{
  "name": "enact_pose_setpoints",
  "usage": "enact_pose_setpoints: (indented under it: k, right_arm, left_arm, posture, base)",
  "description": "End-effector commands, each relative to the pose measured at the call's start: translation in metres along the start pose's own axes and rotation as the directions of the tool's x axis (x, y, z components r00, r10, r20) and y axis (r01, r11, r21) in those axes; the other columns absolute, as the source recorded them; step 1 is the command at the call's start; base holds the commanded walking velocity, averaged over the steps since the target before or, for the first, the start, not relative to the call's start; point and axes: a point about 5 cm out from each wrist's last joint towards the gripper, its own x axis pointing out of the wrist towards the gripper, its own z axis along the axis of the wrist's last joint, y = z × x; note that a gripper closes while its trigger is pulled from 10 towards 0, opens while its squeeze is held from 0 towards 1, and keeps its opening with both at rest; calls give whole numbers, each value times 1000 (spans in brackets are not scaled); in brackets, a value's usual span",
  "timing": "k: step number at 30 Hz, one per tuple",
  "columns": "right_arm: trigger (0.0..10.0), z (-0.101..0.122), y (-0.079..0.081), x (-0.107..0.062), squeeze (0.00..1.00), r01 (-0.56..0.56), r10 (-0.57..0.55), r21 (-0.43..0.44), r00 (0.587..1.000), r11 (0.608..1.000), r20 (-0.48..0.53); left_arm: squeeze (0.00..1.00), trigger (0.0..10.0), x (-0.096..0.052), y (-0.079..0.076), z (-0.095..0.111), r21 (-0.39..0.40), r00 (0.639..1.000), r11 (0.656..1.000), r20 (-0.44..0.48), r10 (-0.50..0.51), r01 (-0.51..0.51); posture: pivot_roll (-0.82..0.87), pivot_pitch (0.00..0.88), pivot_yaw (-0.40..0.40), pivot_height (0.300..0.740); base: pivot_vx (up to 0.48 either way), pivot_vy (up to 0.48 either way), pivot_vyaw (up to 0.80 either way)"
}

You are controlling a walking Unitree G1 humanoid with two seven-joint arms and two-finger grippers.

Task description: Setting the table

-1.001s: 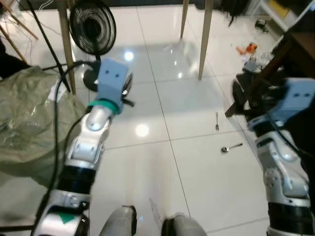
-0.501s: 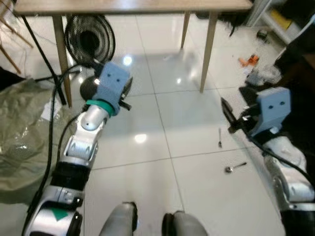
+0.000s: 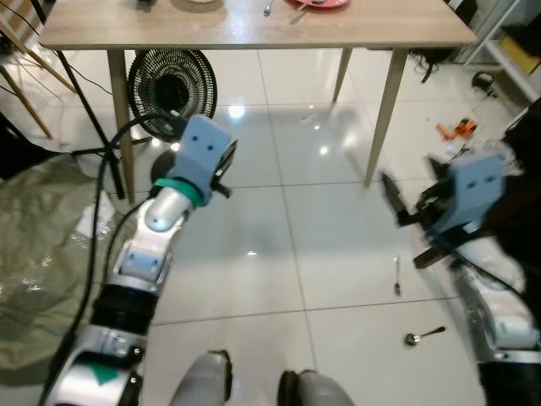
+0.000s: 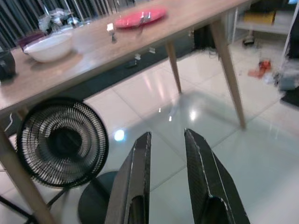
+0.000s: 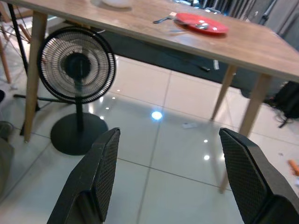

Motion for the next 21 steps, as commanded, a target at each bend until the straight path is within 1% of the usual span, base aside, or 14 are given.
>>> enact_pose_setpoints:
  k: [1,8,15,17,21]
  right_arm:
    - [10000,-4,-5,-4,0,18,-18,4,1000,1000,-14]
    - [10000,-4,-5,-2,0,26,-25,8,1000,1000,-9]
    - [10000,-5,-8,-1,0,57,-57,42,998,997,-11]
    - [10000,-6,-9,-1,0,72,-71,58,997,996,-20]
    - [10000,-6,-10,-1,0,76,-75,61,997,995,-22]
  left_arm:
    - [0,10000,0,-7,-1,1,999,999,3,-34,34]
    - [0,10000,2,-7,0,-1,999,999,6,-33,33]
    - [0,10000,3,-9,0,-9,1000,1000,9,-29,29]
    - [0,10000,3,-8,0,-11,1000,1000,11,-29,29]
    - [0,10000,3,-8,0,-11,1000,1000,12,-29,29]
  posture:
    - [114,87,25,740]
    - [116,82,27,740]
    - [118,80,28,740]
    - [121,82,28,740]
    - [121,83,28,740]
  base:
    - [461,0,0]
    - [459,0,0]
    - [459,0,0]
    - [459,0,-800]
    - [460,0,-800]
